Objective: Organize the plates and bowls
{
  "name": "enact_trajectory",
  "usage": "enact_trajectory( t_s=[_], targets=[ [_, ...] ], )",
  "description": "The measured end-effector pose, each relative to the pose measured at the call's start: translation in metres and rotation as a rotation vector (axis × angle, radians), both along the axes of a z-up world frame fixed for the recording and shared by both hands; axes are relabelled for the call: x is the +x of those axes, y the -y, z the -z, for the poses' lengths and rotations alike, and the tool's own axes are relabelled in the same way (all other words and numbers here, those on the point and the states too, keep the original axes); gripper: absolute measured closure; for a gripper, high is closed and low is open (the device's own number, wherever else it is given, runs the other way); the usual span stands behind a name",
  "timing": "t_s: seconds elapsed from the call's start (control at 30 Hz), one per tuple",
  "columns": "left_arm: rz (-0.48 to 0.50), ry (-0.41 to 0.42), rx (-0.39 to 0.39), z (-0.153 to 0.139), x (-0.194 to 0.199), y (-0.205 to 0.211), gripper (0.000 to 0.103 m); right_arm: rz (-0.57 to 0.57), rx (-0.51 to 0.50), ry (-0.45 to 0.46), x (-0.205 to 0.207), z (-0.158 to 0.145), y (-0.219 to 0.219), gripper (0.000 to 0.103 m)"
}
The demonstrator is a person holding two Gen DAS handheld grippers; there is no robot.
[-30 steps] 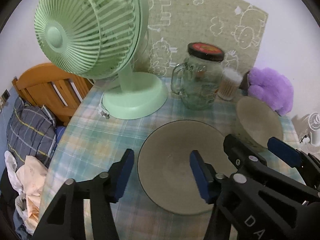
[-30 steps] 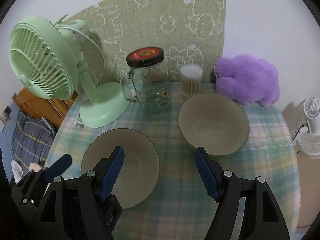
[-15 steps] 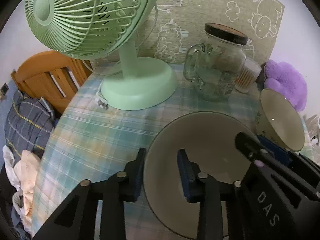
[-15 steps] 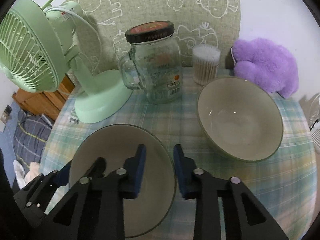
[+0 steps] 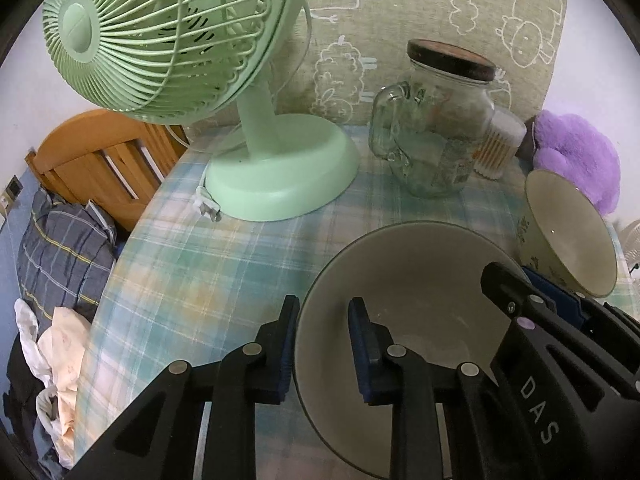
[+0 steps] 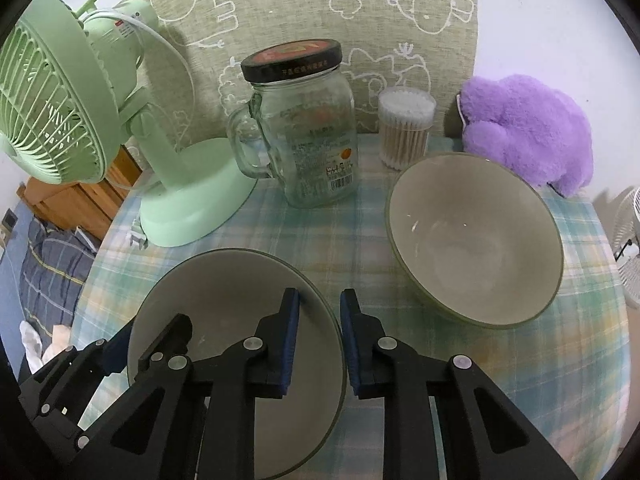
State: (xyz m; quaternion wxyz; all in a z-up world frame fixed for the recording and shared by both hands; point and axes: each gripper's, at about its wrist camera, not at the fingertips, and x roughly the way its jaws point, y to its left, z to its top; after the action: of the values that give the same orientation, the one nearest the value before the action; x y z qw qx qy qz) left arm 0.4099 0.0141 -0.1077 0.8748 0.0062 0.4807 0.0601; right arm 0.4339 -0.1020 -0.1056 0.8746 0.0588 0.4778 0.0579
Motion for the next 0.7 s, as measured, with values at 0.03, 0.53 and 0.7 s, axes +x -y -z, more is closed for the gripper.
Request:
enact_trajectory(
  t_s=[0.03,0.53,0.7],
  targets=[
    [0.003,-0.001,-0.001,0.0,-0.001,0.001,0.08,0.002,-0.002,-0.001,-0.001,-0.001,0.001,0.078],
    [0.073,-0.013,0.001,-0.024,-0.038,0.02,0.08,0.049,-0.015,-0.016,-0.045,-0.025,0.018,0.078],
    [0.11,0.0,0.002,-0.042,-0.059,0.024,0.08,0.077,-0.018,-0.006,-0.072,-0.042,0.022,0.078]
  ],
)
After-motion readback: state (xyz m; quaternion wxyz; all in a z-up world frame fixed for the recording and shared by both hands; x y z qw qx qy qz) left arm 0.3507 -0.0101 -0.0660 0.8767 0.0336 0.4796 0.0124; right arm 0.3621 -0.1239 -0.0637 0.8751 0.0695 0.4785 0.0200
